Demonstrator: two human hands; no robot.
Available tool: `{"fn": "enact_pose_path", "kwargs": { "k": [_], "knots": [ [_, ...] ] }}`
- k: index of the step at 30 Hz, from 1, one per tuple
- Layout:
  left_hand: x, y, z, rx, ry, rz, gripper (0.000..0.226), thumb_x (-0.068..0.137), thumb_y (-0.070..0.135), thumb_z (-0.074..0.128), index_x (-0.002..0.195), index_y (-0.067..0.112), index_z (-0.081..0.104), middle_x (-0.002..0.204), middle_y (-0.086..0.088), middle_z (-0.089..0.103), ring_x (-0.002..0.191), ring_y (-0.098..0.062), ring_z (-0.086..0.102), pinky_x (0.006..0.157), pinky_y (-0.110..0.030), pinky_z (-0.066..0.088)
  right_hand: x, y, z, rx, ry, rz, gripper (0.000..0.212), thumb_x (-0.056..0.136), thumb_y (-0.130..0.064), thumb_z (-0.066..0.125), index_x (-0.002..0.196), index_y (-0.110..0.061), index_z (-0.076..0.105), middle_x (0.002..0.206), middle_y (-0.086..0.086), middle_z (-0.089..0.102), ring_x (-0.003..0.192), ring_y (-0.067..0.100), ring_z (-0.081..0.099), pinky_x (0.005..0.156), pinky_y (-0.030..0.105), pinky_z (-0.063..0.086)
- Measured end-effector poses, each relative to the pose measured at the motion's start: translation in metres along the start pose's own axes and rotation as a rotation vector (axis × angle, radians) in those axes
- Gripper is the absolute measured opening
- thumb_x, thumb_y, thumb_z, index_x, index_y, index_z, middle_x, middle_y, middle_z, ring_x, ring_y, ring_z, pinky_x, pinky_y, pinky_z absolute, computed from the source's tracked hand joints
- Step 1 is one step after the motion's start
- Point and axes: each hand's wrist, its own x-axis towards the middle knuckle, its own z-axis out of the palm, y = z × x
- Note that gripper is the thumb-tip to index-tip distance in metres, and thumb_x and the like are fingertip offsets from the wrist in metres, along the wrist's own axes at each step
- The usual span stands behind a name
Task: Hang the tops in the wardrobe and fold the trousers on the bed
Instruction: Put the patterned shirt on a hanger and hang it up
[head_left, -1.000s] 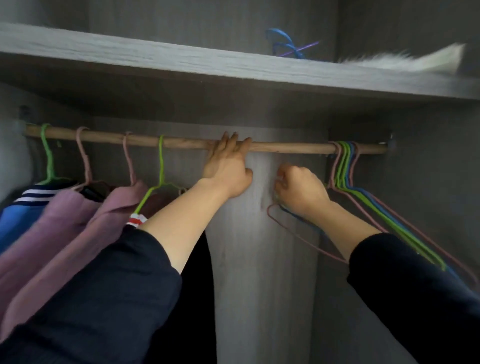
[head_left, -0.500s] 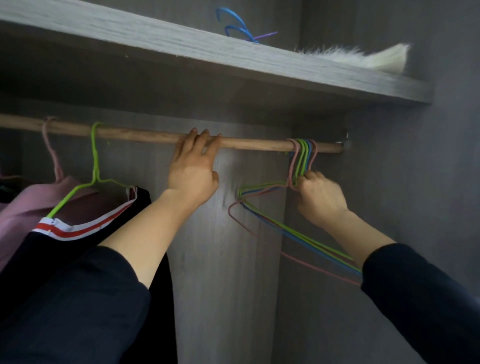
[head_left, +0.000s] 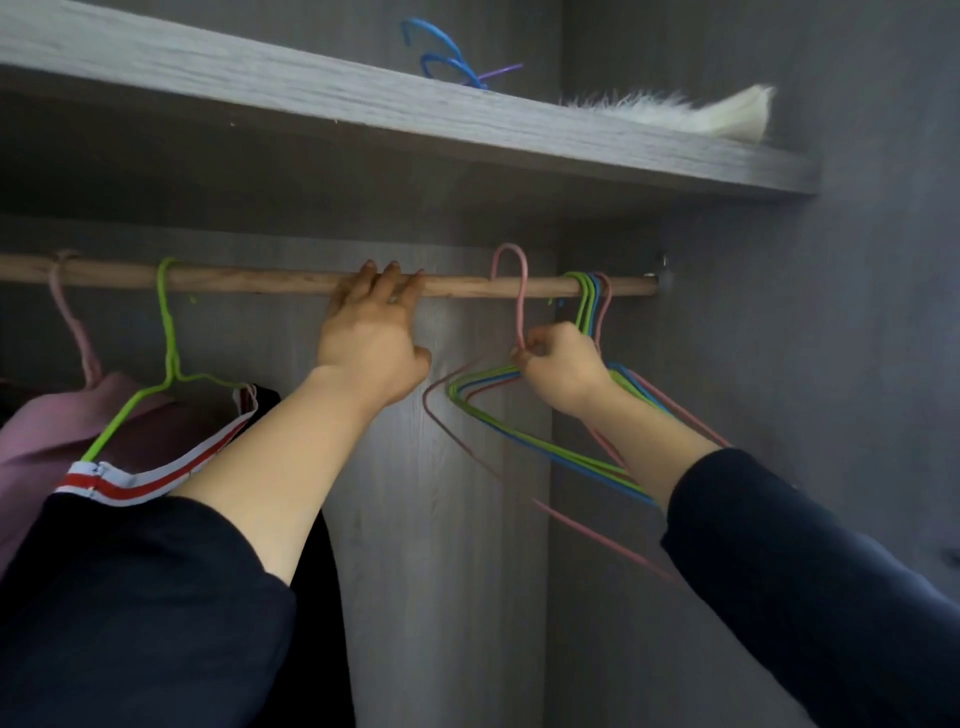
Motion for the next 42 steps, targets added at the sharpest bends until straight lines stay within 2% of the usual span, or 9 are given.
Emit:
{"fn": "enact_pose_path", "kwargs": {
  "k": [5, 8, 11, 15, 18, 20, 28, 36, 42],
  "knots": [
    [-0.016, 0.011, -0.006, -0.074, -0.12, -0.007, 0.085, 0.085, 0.039, 0.059, 0.153, 0.022, 0.01, 0.16, -0.011, 0.0, 0.147, -0.028, -0.001, 0.119, -0.045, 0.007, -0.033, 0.016, 0.012, 0.04, 0.002, 0.054, 0.017, 0.09, -0.016, 0.056, 0.075, -0.015, 0.063, 0.079, 0.018, 0.068, 0.075, 0.03, 0.063, 0.071, 0.036, 0.052],
    [-0.063, 0.03, 0.027, -0.274, -0.043, 0.04, 0.073, 0.085, 0.026, 0.059, 0.149, 0.017, 0.027, 0.157, -0.016, 0.017, 0.144, -0.031, 0.016, 0.117, -0.045, 0.016, -0.062, 0.035, 0.016, 0.096, -0.054, 0.14, 0.025, 0.089, -0.011, 0.052, 0.066, -0.017, 0.057, 0.071, 0.017, 0.067, 0.051, 0.02, 0.058, 0.05, 0.03, 0.051],
    [-0.108, 0.052, 0.066, -0.391, -0.177, 0.016, 0.059, 0.088, 0.02, 0.054, 0.143, 0.011, 0.038, 0.15, -0.019, 0.031, 0.137, -0.034, 0.03, 0.113, -0.042, 0.024, -0.097, 0.058, 0.018, 0.168, -0.074, 0.244, 0.024, 0.088, -0.008, 0.052, 0.067, -0.019, 0.058, 0.064, 0.01, 0.063, 0.046, 0.019, 0.056, 0.038, 0.022, 0.04],
    [-0.152, 0.085, 0.09, -0.503, -0.288, -0.012, 0.044, 0.091, 0.018, 0.052, 0.134, 0.01, 0.05, 0.135, -0.017, 0.049, 0.126, -0.034, 0.043, 0.103, -0.038, 0.035, -0.157, 0.088, 0.009, 0.212, -0.105, 0.368, 0.019, 0.089, -0.012, 0.056, 0.072, -0.019, 0.059, 0.063, 0.002, 0.059, 0.042, 0.009, 0.047, 0.039, 0.019, 0.034],
    [-0.187, 0.121, 0.091, -0.574, -0.359, -0.004, 0.035, 0.092, 0.019, 0.051, 0.126, 0.013, 0.057, 0.129, -0.011, 0.056, 0.119, -0.031, 0.051, 0.095, -0.037, 0.042, -0.209, 0.106, -0.019, 0.089, -0.145, 0.378, 0.012, 0.09, -0.016, 0.057, 0.08, -0.016, 0.062, 0.071, 0.002, 0.063, 0.057, 0.015, 0.051, 0.049, 0.021, 0.037],
    [-0.213, 0.152, 0.09, -0.633, -0.394, 0.017, 0.031, 0.091, 0.017, 0.052, 0.12, 0.013, 0.061, 0.124, -0.011, 0.059, 0.116, -0.031, 0.053, 0.095, -0.037, 0.042, -0.245, 0.119, -0.045, 0.015, -0.166, 0.395, 0.011, 0.09, -0.017, 0.058, 0.085, -0.01, 0.065, 0.068, 0.001, 0.059, 0.057, 0.016, 0.049, 0.048, 0.021, 0.038],
    [-0.335, 0.323, 0.036, -0.75, -0.552, -0.02, 0.028, 0.093, 0.019, 0.045, 0.115, 0.019, 0.062, 0.12, -0.003, 0.06, 0.112, -0.025, 0.053, 0.088, -0.037, 0.045, -0.407, 0.186, -0.18, 0.111, -0.212, 0.651, 0.015, 0.091, -0.015, 0.063, 0.076, -0.016, 0.066, 0.052, -0.006, 0.057, 0.038, 0.005, 0.044, 0.04, 0.018, 0.036],
    [-0.434, 0.536, -0.034, -0.858, -0.832, 0.177, 0.029, 0.092, 0.021, 0.044, 0.116, 0.019, 0.061, 0.123, -0.007, 0.058, 0.114, -0.028, 0.051, 0.09, -0.038, 0.045, -0.574, 0.257, -0.342, 0.018, -0.135, 0.86, 0.016, 0.086, -0.014, 0.068, 0.082, 0.002, 0.07, 0.056, 0.002, 0.058, 0.038, 0.004, 0.044, 0.039, 0.019, 0.036],
    [-0.471, 0.684, -0.069, -0.908, -0.95, 0.431, 0.029, 0.093, 0.022, 0.042, 0.114, 0.017, 0.061, 0.12, -0.007, 0.058, 0.115, -0.025, 0.049, 0.088, -0.036, 0.043, -0.665, 0.307, -0.441, -0.031, 0.052, 1.061, 0.015, 0.084, -0.016, 0.068, 0.08, -0.001, 0.07, 0.06, 0.004, 0.059, 0.045, 0.008, 0.047, 0.044, 0.019, 0.038]
  ]
}}
